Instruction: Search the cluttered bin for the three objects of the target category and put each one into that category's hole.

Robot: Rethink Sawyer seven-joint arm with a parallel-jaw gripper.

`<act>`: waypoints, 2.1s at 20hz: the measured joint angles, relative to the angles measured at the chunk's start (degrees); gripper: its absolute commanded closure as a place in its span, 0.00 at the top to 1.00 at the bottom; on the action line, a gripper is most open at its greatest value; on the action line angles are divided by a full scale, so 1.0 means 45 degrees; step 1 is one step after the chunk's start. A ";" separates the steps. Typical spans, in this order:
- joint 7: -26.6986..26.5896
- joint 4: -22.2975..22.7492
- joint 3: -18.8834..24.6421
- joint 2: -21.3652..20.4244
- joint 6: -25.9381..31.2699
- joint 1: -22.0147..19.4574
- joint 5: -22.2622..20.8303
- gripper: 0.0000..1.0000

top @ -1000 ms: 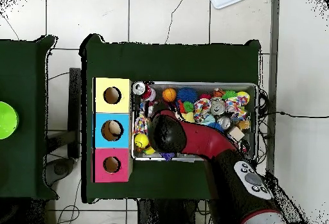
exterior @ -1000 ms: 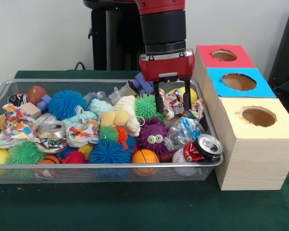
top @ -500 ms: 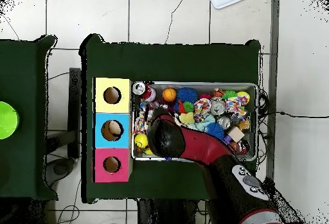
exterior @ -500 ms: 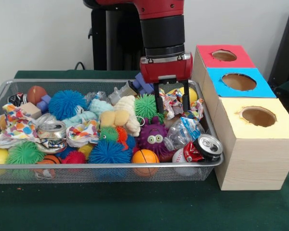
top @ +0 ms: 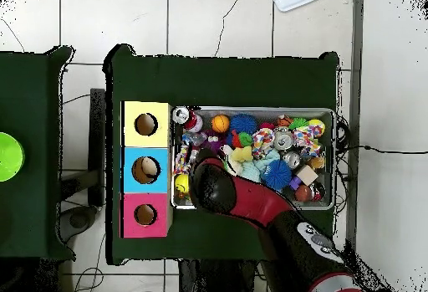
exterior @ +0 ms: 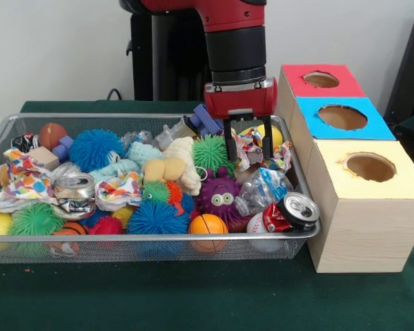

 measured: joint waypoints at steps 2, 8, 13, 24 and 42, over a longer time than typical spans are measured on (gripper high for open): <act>0.0155 0.0066 0.0000 0.0077 -0.0175 0.0000 0.0044 1.00; 0.0616 0.0075 0.0002 0.0576 -0.0680 -0.0024 0.0050 1.00; 0.0687 0.0075 0.0005 0.1054 -0.1106 -0.0054 0.0051 1.00; 0.0687 0.0271 0.0272 0.1054 -0.1276 -0.0465 0.0055 1.00; 0.1124 0.1493 0.0724 0.0815 -0.2091 -0.0079 0.0385 1.00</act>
